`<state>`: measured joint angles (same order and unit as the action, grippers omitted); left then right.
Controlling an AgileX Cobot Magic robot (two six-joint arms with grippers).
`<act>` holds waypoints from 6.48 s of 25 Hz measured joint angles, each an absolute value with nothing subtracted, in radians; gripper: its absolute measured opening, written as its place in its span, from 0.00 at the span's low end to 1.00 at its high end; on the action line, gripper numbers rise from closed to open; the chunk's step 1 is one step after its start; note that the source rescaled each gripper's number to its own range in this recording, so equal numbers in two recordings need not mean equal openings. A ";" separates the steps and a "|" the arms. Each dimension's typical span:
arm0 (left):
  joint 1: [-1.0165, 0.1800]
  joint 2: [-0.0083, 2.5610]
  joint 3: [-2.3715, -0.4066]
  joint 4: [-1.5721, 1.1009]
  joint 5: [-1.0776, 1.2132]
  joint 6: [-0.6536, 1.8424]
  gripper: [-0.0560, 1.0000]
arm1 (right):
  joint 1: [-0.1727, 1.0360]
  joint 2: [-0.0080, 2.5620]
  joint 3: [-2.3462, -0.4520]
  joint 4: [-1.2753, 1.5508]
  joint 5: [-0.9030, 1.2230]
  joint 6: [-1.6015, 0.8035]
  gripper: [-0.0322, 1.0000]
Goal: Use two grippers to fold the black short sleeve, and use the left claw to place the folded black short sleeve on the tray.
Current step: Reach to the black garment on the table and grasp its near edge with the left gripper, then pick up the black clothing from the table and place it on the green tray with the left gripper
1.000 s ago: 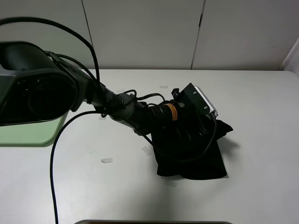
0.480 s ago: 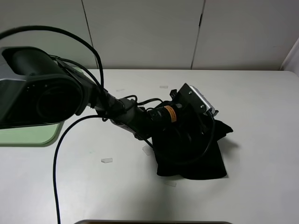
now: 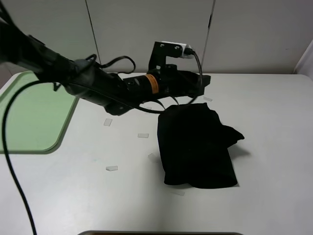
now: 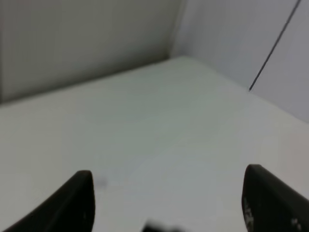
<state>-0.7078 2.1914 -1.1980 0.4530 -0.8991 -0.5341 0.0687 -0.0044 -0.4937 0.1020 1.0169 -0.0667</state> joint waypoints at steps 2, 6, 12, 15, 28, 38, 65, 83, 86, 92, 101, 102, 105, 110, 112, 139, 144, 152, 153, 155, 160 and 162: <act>-0.679 2.125 -1.122 0.496 -0.860 -0.626 0.66 | 0.069 -0.004 -0.494 0.102 1.017 -0.067 1.00; -0.631 2.030 -0.955 0.537 -0.826 -0.780 0.66 | 0.069 -0.004 -0.494 0.102 1.017 -0.067 1.00; -0.595 1.910 -0.781 0.548 -0.762 -0.838 0.66 | 0.069 -0.004 -0.494 0.102 1.017 -0.067 1.00; -0.595 1.849 -0.770 0.549 -0.664 -0.777 0.66 | 0.069 -0.004 -0.494 0.102 1.017 -0.067 1.00; -0.635 1.659 -0.824 0.423 -0.113 -0.462 0.66 | 0.069 -0.004 -0.494 0.102 1.017 -0.067 1.00; -0.660 1.657 -0.825 -0.464 0.158 0.349 0.62 | 0.069 -0.004 -0.494 0.102 1.017 -0.067 1.00; -0.649 1.808 -0.860 -1.317 0.153 1.147 0.66 | 0.069 -0.004 -0.494 0.102 1.017 -0.067 1.00; -0.649 1.808 -0.860 -1.316 0.169 1.205 0.74 | 0.069 -0.004 -0.494 0.102 1.017 -0.067 1.00; -0.649 1.808 -0.860 -1.316 0.212 1.280 0.89 | 0.069 -0.004 -0.494 0.102 1.017 -0.067 1.00; -0.649 1.808 -0.860 -1.316 0.264 1.356 0.99 | 0.069 -0.004 -0.494 0.102 1.017 -0.067 1.00; -0.649 1.813 -0.844 -1.452 0.196 1.280 1.00 | 0.069 -0.004 -0.494 0.102 1.017 -0.067 1.00; -0.648 1.820 -0.843 -1.483 0.192 1.280 1.00 | 0.069 -0.004 -0.494 0.102 1.017 -0.067 1.00; -0.637 1.863 -0.843 -1.568 0.216 1.295 1.00 | 0.069 -0.004 -0.494 0.102 1.017 -0.067 1.00; -0.629 1.922 -0.843 -1.652 0.238 1.347 1.00 | 0.069 -0.004 -0.494 0.102 1.017 -0.067 1.00; -0.627 1.939 -0.845 -1.705 0.237 1.406 1.00 | 0.069 -0.004 -0.494 0.102 1.017 -0.067 1.00; -0.627 2.165 -1.075 -1.728 0.332 1.511 0.16 | 0.069 -0.004 -0.494 0.102 1.017 -0.067 1.00; -0.627 2.158 -1.076 -1.721 0.278 1.511 0.12 | 0.069 -0.004 -0.494 0.102 1.017 -0.067 1.00; -0.551 2.052 -1.083 -1.325 0.201 1.492 0.12 | 0.069 -0.004 -0.494 0.102 1.017 -0.067 1.00; -0.532 2.034 -1.083 -1.249 0.199 1.475 0.12 | 0.069 -0.004 -0.494 0.102 1.017 -0.067 1.00; -0.491 1.996 -1.084 -1.092 0.191 1.419 0.12 | 0.069 -0.004 -0.494 0.102 1.017 -0.067 1.00; -0.360 1.957 -1.085 -0.653 0.184 1.281 0.12 | 0.069 -0.004 -0.494 0.102 1.017 -0.067 1.00; -0.315 1.957 -1.085 -0.554 0.182 1.272 0.12 | 0.069 -0.004 -0.494 0.102 1.017 -0.067 1.00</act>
<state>-0.3154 1.9568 -1.0848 -0.5536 0.1822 1.2722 0.0687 -0.0044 -0.4937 0.1020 1.0169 -0.0667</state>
